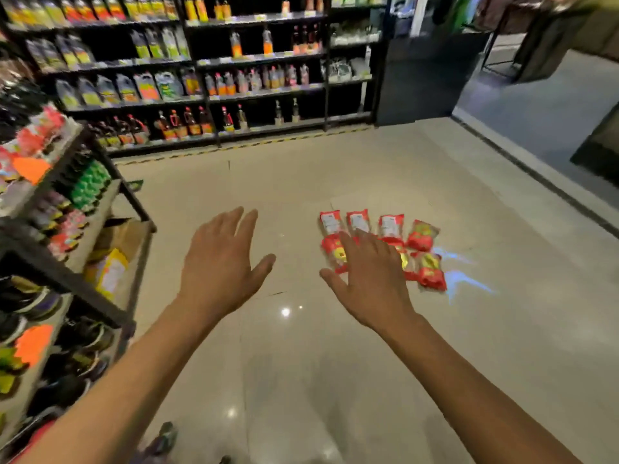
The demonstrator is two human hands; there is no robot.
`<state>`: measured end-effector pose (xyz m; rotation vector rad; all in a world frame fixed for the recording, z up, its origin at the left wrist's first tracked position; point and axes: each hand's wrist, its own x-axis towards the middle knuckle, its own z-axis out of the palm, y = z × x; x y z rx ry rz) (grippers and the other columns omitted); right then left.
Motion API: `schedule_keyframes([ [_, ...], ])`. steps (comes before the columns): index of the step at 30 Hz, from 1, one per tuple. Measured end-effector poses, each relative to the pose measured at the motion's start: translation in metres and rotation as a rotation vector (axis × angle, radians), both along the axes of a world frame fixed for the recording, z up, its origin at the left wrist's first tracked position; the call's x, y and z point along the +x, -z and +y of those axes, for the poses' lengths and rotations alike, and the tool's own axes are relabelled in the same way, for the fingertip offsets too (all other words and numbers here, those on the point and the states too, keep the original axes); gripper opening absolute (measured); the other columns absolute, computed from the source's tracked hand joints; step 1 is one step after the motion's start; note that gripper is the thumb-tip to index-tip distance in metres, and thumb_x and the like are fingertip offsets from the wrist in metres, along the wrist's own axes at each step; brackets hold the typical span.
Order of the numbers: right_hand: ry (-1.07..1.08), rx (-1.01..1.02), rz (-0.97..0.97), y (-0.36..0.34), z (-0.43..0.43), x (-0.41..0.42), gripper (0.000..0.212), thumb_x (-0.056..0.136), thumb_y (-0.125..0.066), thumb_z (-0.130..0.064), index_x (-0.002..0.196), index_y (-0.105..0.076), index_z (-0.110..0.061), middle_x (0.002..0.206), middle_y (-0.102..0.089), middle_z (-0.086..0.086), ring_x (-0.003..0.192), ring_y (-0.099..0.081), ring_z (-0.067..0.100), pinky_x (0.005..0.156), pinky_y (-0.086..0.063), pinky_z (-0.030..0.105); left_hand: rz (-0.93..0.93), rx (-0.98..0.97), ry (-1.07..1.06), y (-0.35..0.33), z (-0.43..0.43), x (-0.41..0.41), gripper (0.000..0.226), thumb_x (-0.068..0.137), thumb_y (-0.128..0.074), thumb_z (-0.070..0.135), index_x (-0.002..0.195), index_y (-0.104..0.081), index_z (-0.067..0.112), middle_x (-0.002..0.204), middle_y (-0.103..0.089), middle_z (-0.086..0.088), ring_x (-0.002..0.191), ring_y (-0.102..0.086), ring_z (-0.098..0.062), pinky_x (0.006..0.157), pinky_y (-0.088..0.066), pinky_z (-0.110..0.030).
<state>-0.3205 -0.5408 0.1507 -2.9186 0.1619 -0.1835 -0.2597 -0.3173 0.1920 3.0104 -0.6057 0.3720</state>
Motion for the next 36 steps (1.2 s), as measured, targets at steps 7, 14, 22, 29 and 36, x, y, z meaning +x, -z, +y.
schedule_keyframes([
  [7, 0.105, 0.042, -0.002, 0.026, -0.107, 0.060, 0.069, 0.094, -0.044, -0.062, 0.151, -0.039, -0.023, 0.155, -0.043, 0.011, 0.143, -0.036, 0.033, 0.115, -0.028, 0.050, 0.081, 0.030, 0.082, 0.018, -0.115, 0.072, 0.079, 0.094, -0.053, 0.057, 0.157, -0.032, 0.015, 0.162, -0.037, -0.012, 0.146, -0.036, -0.034, 0.119, -0.029, -0.048],
  [14, 0.145, -0.001, 0.102, 0.064, -0.183, 0.182, 0.076, 0.088, -0.033, -0.068, 0.152, -0.037, -0.026, 0.155, -0.042, 0.008, 0.144, -0.033, 0.030, 0.118, -0.024, 0.048, 0.181, -0.036, 0.100, 0.079, -0.186, 0.217, 0.079, 0.092, -0.054, 0.058, 0.155, -0.035, 0.014, 0.158, -0.042, -0.015, 0.144, -0.040, -0.036, 0.117, -0.035, -0.049],
  [22, 0.150, -0.047, 0.171, 0.099, -0.269, 0.345, 0.070, 0.094, -0.043, -0.062, 0.149, -0.043, -0.018, 0.147, -0.051, 0.013, 0.138, -0.043, 0.033, 0.111, -0.032, 0.049, 0.313, -0.017, 0.137, 0.128, -0.279, 0.390, 0.080, 0.090, -0.061, 0.055, 0.153, -0.037, 0.013, 0.157, -0.044, -0.014, 0.142, -0.042, -0.035, 0.116, -0.035, -0.049],
  [29, 0.163, 0.078, 0.265, 0.185, -0.363, 0.485, 0.073, 0.096, -0.043, -0.058, 0.156, -0.028, -0.020, 0.160, -0.034, 0.013, 0.146, -0.031, 0.032, 0.117, -0.024, 0.046, 0.445, 0.024, 0.100, 0.208, -0.372, 0.520, 0.079, 0.093, -0.055, 0.056, 0.155, -0.033, 0.012, 0.160, -0.039, -0.016, 0.144, -0.038, -0.037, 0.116, -0.033, -0.050],
  [36, 0.179, 0.198, 0.482, 0.390, -0.462, 0.619, 0.077, 0.094, -0.050, -0.055, 0.156, -0.022, -0.020, 0.161, -0.031, 0.012, 0.147, -0.030, 0.033, 0.118, -0.029, 0.050, 0.627, 0.005, -0.076, 0.402, -0.455, 0.644, 0.077, 0.094, -0.058, 0.048, 0.155, -0.032, 0.010, 0.158, -0.039, -0.016, 0.142, -0.038, -0.039, 0.113, -0.035, -0.050],
])
